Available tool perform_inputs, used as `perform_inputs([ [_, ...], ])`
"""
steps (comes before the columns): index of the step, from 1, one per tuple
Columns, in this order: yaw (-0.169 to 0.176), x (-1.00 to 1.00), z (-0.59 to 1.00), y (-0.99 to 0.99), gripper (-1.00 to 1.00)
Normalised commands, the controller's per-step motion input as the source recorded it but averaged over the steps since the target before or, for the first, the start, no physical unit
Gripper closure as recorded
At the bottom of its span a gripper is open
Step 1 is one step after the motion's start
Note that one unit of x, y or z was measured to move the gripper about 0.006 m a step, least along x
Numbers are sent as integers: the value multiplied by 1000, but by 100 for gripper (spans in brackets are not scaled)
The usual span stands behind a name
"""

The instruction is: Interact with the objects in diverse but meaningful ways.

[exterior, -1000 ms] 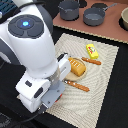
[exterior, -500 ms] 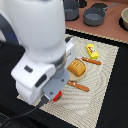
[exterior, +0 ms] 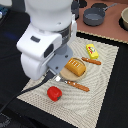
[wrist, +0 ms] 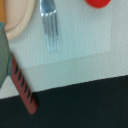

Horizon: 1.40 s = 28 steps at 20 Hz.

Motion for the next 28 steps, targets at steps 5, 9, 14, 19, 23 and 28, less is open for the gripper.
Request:
perform_inputs([
  [5,92,-738,-109,545,-100],
  [9,119,-720,-151,465,-100],
  [14,81,-466,-391,114,-100],
  [19,52,-347,-567,-25,-100],
  [23,40,-391,-630,-26,-100],
  [28,39,-626,-474,88,-100],
])
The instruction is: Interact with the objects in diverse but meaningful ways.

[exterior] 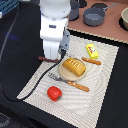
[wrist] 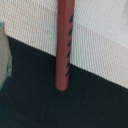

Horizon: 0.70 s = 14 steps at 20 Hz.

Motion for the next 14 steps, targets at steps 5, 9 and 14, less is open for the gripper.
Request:
perform_inputs([
  [5,44,-719,-432,182,-100],
  [9,48,-736,-448,150,-100],
  [14,52,-653,-434,108,-100],
])
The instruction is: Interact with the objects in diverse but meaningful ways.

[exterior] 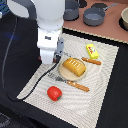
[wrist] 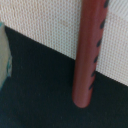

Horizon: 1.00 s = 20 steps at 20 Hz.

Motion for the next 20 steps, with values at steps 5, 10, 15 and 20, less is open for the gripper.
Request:
perform_inputs([
  [5,30,-277,-280,-267,-100],
  [10,-6,-18,-138,-513,100],
  [15,0,-29,-203,-398,100],
  [20,-1,-11,-289,-139,100],
])
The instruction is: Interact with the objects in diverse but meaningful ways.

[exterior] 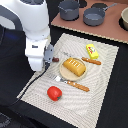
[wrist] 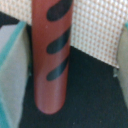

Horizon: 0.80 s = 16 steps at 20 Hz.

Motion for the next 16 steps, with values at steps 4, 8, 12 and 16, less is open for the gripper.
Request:
perform_inputs([
  [4,0,2,-298,119,100],
  [8,2,-59,-59,175,100],
  [12,68,-338,719,751,100],
  [16,81,-303,804,843,100],
])
